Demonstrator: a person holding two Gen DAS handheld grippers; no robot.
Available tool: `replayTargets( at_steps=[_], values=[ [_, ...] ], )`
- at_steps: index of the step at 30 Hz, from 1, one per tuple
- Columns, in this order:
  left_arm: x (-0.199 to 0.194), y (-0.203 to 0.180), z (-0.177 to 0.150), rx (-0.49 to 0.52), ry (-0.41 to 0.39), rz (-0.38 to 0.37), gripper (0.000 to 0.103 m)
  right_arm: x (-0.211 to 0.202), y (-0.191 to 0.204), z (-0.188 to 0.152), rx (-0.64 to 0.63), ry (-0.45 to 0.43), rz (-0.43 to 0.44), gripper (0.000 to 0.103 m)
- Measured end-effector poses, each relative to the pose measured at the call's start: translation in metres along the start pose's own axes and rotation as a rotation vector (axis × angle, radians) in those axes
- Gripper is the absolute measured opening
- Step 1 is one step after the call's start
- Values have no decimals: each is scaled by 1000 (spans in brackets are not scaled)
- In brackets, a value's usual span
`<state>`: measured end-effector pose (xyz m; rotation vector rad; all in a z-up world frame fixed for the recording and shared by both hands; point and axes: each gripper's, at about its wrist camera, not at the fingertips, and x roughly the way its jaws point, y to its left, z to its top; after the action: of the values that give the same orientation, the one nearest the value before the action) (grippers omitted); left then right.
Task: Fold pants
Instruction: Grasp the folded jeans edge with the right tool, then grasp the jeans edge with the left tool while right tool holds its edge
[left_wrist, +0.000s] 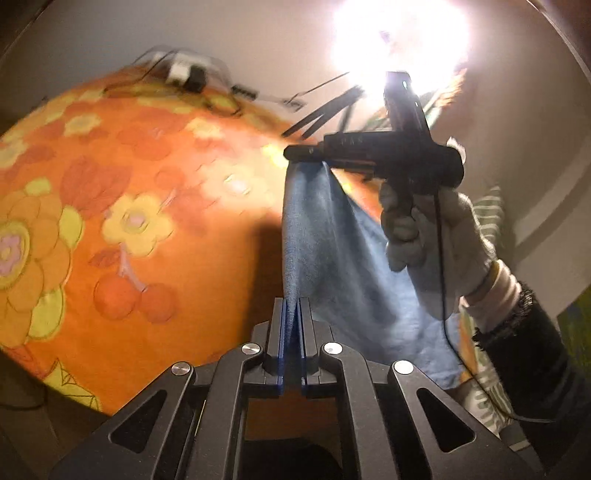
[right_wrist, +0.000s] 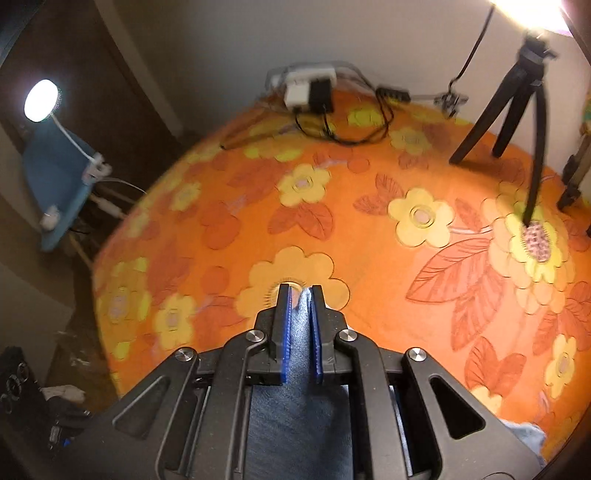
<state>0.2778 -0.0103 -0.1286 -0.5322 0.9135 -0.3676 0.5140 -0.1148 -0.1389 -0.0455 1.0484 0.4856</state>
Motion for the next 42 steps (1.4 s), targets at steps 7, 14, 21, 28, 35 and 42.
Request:
replayTargets(
  at_steps=[7, 14, 21, 28, 35, 42],
  values=[
    [10, 11, -11, -29, 31, 6, 4, 3, -23, 5, 143, -9, -64, 34],
    [2, -19, -12, 52, -19, -20, 4, -22, 2, -4, 137, 142, -76, 40],
    [-1, -40, -10, 126, -45, -12, 4, 3, 33, -3, 78, 291, -193, 51],
    [-5, -31, -4, 122, -58, 6, 4, 46, 42, -1, 18, 377, -390, 51],
    [1, -30, -7, 130, -45, 4, 4, 66, 43, -6, -5, 440, -427, 34],
    [-3, -25, -8, 101, -25, -3, 13, 41, 31, -5, 71, 371, -377, 16]
  ],
)
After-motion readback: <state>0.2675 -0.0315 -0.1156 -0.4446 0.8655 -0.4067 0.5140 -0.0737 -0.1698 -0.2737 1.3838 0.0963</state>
